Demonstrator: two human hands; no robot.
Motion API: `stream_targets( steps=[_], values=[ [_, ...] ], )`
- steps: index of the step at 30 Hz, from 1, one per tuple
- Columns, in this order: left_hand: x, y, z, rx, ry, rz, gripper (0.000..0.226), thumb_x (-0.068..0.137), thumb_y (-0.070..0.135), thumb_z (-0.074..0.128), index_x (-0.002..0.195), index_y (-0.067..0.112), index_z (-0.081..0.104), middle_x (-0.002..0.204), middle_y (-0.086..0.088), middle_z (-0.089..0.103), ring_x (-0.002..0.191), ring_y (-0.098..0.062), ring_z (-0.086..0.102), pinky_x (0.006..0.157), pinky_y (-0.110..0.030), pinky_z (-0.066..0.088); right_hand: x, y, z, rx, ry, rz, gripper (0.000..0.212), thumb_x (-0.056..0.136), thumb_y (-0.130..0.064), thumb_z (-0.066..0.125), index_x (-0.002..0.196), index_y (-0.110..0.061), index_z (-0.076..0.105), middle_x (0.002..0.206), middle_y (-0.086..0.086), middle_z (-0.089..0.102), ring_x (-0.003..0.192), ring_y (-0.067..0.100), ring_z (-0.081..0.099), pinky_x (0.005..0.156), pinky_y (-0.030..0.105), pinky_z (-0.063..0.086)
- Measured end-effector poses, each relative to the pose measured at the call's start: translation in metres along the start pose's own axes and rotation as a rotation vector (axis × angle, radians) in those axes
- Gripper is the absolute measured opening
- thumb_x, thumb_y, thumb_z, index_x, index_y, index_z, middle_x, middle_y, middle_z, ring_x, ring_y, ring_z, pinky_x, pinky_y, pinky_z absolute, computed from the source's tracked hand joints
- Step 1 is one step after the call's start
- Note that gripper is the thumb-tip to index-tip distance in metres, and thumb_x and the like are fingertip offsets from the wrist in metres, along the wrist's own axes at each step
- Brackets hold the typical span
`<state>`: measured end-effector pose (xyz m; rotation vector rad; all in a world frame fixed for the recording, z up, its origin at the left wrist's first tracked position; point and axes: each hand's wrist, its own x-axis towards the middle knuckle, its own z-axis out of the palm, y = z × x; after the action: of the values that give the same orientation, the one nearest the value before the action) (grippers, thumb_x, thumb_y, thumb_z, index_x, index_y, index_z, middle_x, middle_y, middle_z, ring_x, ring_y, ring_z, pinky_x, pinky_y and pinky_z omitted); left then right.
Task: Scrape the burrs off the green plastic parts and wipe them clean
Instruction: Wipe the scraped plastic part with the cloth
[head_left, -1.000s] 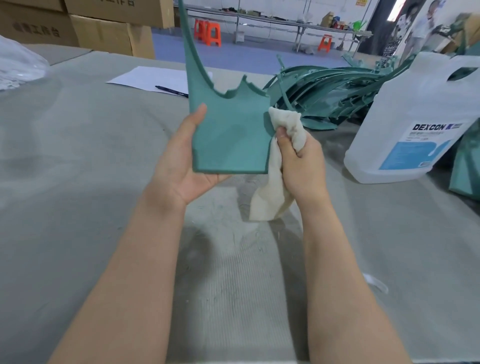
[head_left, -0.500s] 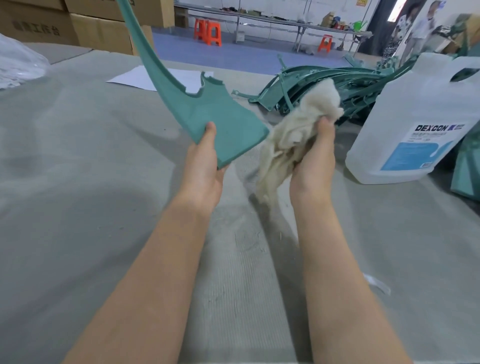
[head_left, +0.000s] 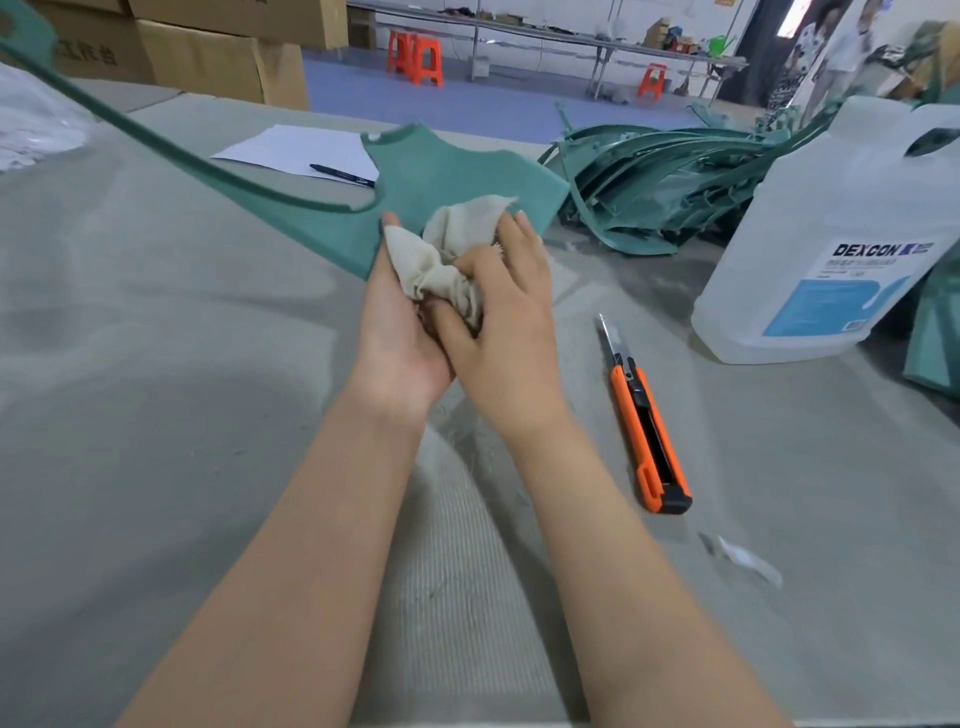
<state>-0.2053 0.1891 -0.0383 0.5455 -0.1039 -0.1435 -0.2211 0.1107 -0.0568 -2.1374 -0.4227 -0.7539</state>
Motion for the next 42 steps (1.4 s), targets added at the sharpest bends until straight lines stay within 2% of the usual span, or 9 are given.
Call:
stream_targets(
  steps=[4,8,12,15,17,20,25,34,42],
  values=[
    [0.001,-0.009,0.001,0.042,0.059,-0.044,0.055,0.100,0.052,0.031,0.112,0.009,0.063,0.101,-0.010,0.073,0.090,-0.019,0.071,0.075,-0.028,0.058,0.007,0.010,-0.006,0.041,0.132,0.091,0.016,0.089,-0.001,0.056,0.104,0.004,0.057,0.155,0.028,0.021,0.149,0.035,0.010,0.115,0.012,0.001],
    [0.002,-0.018,0.001,0.135,0.134,-0.045,0.043,0.099,0.045,0.043,0.118,0.013,0.062,0.105,-0.005,0.073,0.091,-0.017,0.071,0.072,-0.032,0.059,0.016,0.030,-0.024,0.079,0.343,0.237,0.012,0.093,-0.001,0.053,0.103,0.004,0.053,0.136,0.028,0.042,0.127,0.037,0.042,0.103,0.038,0.035],
    [0.005,-0.023,-0.003,0.203,0.188,-0.047,0.035,0.098,0.037,0.050,0.122,0.014,0.060,0.110,-0.003,0.072,0.095,-0.015,0.071,0.080,-0.034,0.059,0.019,0.045,-0.039,0.252,0.512,0.512,0.010,0.095,-0.010,0.054,0.101,-0.015,0.047,0.094,-0.004,0.057,0.079,0.004,0.051,0.068,0.012,0.040],
    [0.009,-0.019,-0.007,0.128,0.229,0.008,0.025,0.098,0.028,0.053,0.115,0.013,0.062,0.106,-0.004,0.073,0.091,-0.015,0.071,0.075,-0.033,0.059,0.024,0.052,-0.048,0.536,0.602,0.719,0.022,0.095,-0.007,0.052,0.117,-0.007,0.051,0.098,-0.001,0.057,0.084,0.011,0.053,0.076,0.020,0.045],
    [0.009,-0.015,-0.008,0.067,0.233,0.051,0.018,0.098,0.025,0.053,0.108,0.013,0.062,0.099,-0.003,0.074,0.086,-0.015,0.072,0.071,-0.032,0.059,0.024,0.049,-0.050,0.682,0.578,0.744,0.022,0.096,-0.006,0.051,0.118,-0.007,0.054,0.101,0.003,0.059,0.090,0.014,0.057,0.084,0.033,0.051],
    [0.008,-0.014,-0.006,-0.008,0.211,0.089,0.017,0.098,0.022,0.052,0.107,0.012,0.062,0.099,-0.004,0.074,0.085,-0.016,0.072,0.073,-0.032,0.060,0.021,0.031,-0.042,0.825,0.339,0.694,0.011,0.098,-0.010,0.052,0.106,-0.011,0.059,0.092,0.003,0.067,0.077,0.011,0.066,0.063,0.028,0.056],
    [0.007,-0.010,-0.007,-0.068,0.192,0.118,0.021,0.100,0.021,0.048,0.106,0.006,0.062,0.088,-0.007,0.075,0.075,-0.017,0.072,0.065,-0.028,0.059,0.016,0.013,-0.021,0.666,-0.019,0.600,0.020,0.097,-0.002,0.051,0.115,-0.001,0.058,0.111,0.019,0.067,0.106,0.033,0.064,0.098,0.050,0.050],
    [0.007,-0.018,0.000,0.111,0.105,0.054,0.035,0.100,0.019,0.048,0.131,0.005,0.054,0.120,-0.009,0.067,0.095,-0.017,0.069,0.079,-0.027,0.057,0.016,0.018,-0.020,0.745,0.234,0.658,0.012,0.098,-0.011,0.052,0.088,-0.014,0.058,0.083,0.003,0.063,0.079,0.020,0.061,0.080,0.046,0.052],
    [0.003,-0.023,-0.003,0.292,0.050,-0.066,0.012,0.096,0.017,0.055,0.104,0.014,0.064,0.096,0.002,0.075,0.089,-0.012,0.071,0.077,-0.028,0.059,0.022,0.042,-0.045,0.901,0.471,0.747,0.021,0.101,-0.011,0.048,0.081,-0.017,0.054,0.053,-0.014,0.059,0.036,0.004,0.045,0.043,0.020,0.035]
  ],
)
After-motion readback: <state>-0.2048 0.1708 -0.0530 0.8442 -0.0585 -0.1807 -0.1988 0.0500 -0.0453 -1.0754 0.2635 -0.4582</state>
